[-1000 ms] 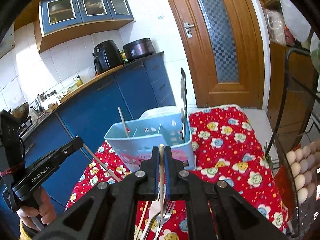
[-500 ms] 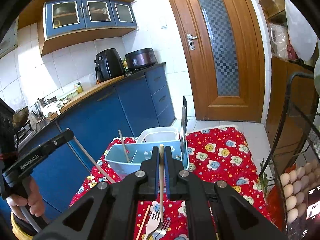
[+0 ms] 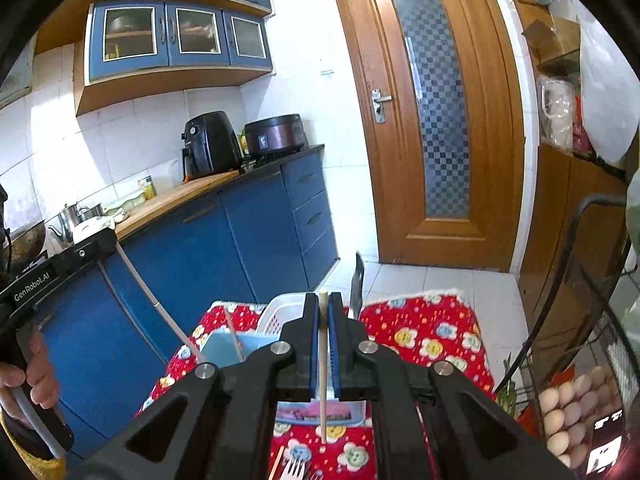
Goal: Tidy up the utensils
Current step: 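Carry both chopsticks over the blue holder, drop them in, open both tools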
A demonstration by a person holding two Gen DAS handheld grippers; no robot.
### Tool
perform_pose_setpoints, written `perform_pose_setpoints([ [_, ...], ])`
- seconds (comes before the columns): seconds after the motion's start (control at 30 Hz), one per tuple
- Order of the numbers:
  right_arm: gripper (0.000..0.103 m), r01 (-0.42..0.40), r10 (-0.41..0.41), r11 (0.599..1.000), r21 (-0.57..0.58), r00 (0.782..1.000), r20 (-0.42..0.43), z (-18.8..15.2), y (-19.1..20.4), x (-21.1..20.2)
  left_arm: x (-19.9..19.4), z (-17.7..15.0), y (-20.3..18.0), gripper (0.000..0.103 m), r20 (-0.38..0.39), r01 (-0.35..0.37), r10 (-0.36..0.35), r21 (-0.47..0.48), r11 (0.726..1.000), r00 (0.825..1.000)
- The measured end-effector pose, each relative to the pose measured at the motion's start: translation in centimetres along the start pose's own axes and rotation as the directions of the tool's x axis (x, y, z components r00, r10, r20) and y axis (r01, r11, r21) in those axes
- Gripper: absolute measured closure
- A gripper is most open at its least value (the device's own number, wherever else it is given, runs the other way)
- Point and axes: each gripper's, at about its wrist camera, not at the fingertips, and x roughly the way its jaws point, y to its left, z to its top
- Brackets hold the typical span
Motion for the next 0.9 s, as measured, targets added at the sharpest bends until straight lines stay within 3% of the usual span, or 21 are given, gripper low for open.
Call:
perform_pose_setpoints([
  [0.17, 0.097, 0.023, -0.023, 1.0, -0.011, 0.999, 0.033, 1.5, 0.1, 0.7, 1.1, 0.5, -0.4, 0.1, 0.005, -0.023, 0.022, 0.033, 0.999, 1.0],
  [0.43, 0.097, 0.043, -0.042, 0.999, -0.018, 0.998, 0.053, 2.2, 0.2, 3.6, 4.7, -1.3, 0.2, 0.1, -0.059, -0.042, 0.044, 0.026, 0.999, 0.997],
  [0.9, 0.097, 0.033, -0.033, 0.999, -0.004, 0.996, -0.087, -1.8, -1.3, 9.1, 10.0, -6.4, 1.0, 0.1, -0.188, -0.038, 0.039, 0.011, 0.999, 0.981],
])
